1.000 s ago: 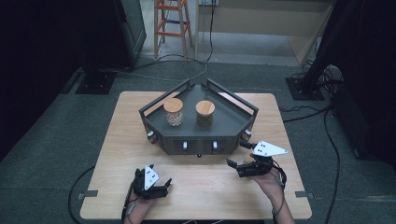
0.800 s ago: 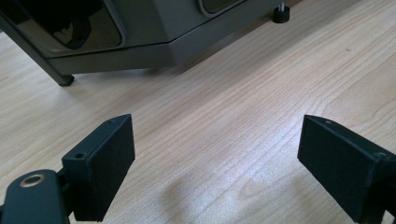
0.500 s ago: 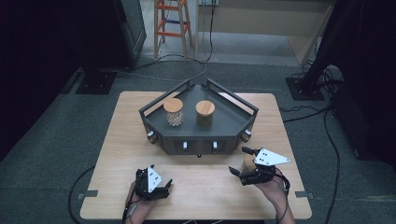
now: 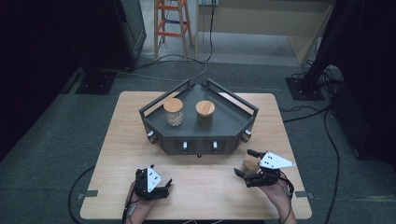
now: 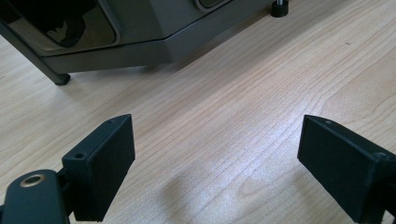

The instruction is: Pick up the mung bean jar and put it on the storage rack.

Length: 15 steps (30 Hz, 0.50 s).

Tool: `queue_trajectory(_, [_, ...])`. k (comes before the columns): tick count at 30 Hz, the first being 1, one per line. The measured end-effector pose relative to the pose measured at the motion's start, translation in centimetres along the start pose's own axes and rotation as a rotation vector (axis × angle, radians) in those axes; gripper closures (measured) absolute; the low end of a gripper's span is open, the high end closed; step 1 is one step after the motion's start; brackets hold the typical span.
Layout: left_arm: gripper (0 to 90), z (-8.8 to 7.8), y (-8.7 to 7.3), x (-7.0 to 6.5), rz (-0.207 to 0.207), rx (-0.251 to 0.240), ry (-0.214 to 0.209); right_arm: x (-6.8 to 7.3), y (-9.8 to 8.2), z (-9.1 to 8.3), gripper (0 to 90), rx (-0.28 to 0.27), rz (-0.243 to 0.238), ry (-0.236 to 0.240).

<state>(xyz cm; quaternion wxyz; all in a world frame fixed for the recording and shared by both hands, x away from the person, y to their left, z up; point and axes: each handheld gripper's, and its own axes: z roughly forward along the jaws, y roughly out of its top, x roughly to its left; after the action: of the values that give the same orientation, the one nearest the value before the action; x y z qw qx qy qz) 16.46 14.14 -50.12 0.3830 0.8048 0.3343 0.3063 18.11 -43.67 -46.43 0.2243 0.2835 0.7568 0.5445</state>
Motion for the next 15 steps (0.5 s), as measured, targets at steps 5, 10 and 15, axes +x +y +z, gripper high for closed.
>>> queue_trajectory(5, [11.0,0.0,0.0,-0.1,0.001,-0.001,0.0,-0.3,-0.5,-0.3,9.1,-0.008,0.001,-0.002])
queue_trajectory(10, [11.0,0.0,0.0,0.0,-0.001,-0.002,-0.002,-0.6,-0.9,-0.5,9.1,-0.006,0.006,-0.005])
queue_trajectory(15, [11.0,0.0,0.0,0.0,0.001,-0.002,-0.001,-0.9,-1.5,-0.8,9.1,-0.011,0.022,-0.015])
